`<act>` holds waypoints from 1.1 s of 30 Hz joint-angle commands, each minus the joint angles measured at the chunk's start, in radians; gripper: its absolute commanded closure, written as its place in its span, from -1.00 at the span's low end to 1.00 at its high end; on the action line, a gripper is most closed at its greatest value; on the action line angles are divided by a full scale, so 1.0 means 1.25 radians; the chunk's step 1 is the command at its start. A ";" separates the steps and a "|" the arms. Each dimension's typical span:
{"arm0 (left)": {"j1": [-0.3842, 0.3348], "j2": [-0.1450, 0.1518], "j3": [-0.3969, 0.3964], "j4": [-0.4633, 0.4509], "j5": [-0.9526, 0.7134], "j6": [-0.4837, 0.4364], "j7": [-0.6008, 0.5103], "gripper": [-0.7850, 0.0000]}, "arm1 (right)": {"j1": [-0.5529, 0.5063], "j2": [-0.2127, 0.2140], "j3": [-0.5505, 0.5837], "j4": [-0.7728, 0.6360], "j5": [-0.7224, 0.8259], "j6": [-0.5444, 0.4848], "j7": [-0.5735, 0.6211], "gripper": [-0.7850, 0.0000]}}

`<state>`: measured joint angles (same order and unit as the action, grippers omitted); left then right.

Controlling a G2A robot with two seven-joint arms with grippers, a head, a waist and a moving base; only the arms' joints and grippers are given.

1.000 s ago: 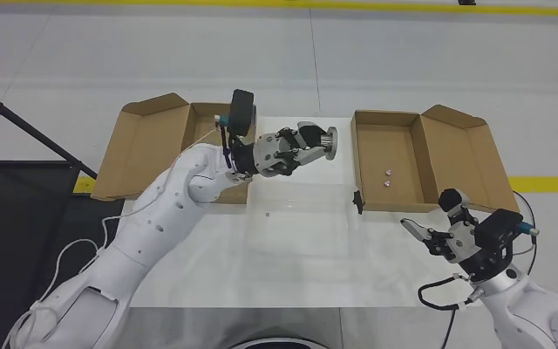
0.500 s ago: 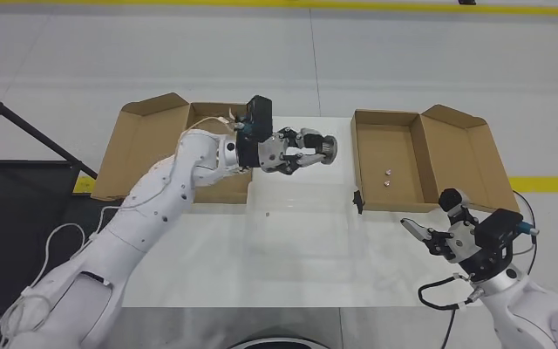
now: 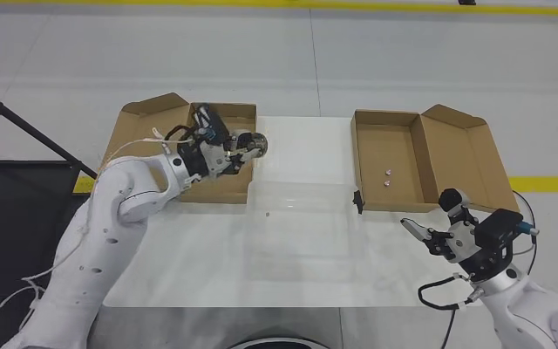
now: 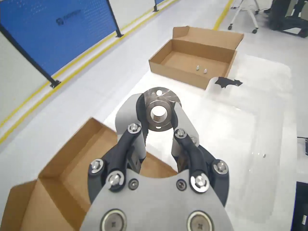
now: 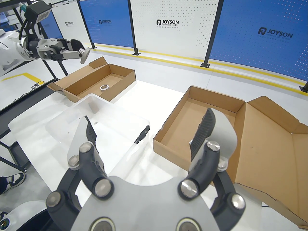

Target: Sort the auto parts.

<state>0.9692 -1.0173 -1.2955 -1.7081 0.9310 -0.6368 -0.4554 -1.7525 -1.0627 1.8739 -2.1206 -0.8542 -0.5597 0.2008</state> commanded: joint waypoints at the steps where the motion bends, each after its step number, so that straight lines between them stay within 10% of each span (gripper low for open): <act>1: 0.032 0.006 -0.033 -0.039 -0.032 0.029 -0.076 1.00 | 0.000 0.000 0.000 0.000 0.000 0.000 0.000 -1.00; 14: 0.030 0.001 0.001 -0.043 0.033 0.116 -0.101 1.00 | 0.000 0.000 0.000 0.000 0.000 0.000 0.000 -1.00; 33: -0.198 -0.037 0.154 0.325 -0.074 0.252 -0.414 1.00 | 0.000 0.000 0.000 0.000 0.000 0.000 0.000 -1.00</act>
<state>0.7409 -1.0587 -1.1216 -1.3361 0.8464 -0.3249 -0.9570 -1.7525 -1.0627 1.8739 -2.1206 -0.8542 -0.5597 0.2008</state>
